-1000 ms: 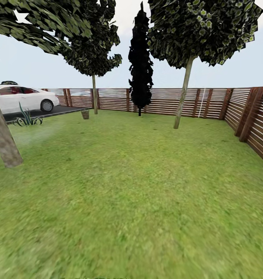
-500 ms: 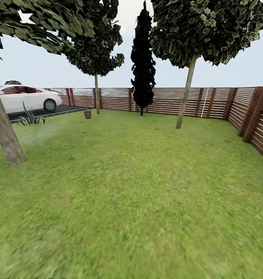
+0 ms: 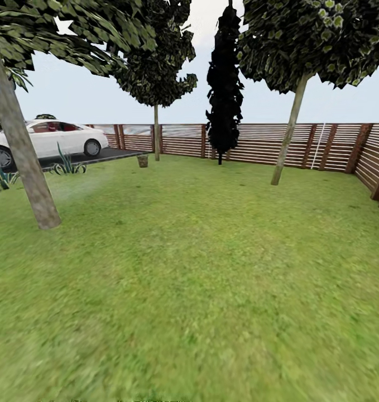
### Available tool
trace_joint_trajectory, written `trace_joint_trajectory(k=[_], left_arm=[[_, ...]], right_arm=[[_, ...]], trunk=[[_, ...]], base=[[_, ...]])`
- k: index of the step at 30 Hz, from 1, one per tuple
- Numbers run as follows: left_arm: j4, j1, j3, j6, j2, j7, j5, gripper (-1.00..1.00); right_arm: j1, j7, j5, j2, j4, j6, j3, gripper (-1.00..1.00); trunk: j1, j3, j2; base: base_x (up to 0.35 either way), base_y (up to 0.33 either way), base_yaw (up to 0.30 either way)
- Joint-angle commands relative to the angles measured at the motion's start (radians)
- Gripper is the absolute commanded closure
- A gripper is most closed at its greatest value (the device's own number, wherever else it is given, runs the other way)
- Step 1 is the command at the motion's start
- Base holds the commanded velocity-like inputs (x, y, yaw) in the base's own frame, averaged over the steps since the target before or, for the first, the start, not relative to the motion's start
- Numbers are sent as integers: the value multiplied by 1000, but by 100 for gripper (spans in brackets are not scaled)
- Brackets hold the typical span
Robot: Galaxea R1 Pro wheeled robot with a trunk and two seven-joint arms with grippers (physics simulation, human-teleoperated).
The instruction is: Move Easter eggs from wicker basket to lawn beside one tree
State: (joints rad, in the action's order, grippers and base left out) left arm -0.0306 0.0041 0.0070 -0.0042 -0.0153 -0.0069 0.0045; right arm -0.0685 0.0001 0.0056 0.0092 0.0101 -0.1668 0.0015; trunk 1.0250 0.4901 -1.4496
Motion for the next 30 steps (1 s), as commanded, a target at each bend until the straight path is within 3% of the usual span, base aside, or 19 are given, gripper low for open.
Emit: trace_joint_trajectory(k=[1,30], left_arm=[[-2,0,1,0,0,-1,1,-100],[-2,0,1,0,0,-1,2,-100]], right_arm=[[-1,0,1,0,-1,-3,0,-100],[-1,-2,-14,-1,-1,-3,0,-100]], trunk=[[0,2,0],[0,32,0]], base=[[0,0,242],[0,0,224]])
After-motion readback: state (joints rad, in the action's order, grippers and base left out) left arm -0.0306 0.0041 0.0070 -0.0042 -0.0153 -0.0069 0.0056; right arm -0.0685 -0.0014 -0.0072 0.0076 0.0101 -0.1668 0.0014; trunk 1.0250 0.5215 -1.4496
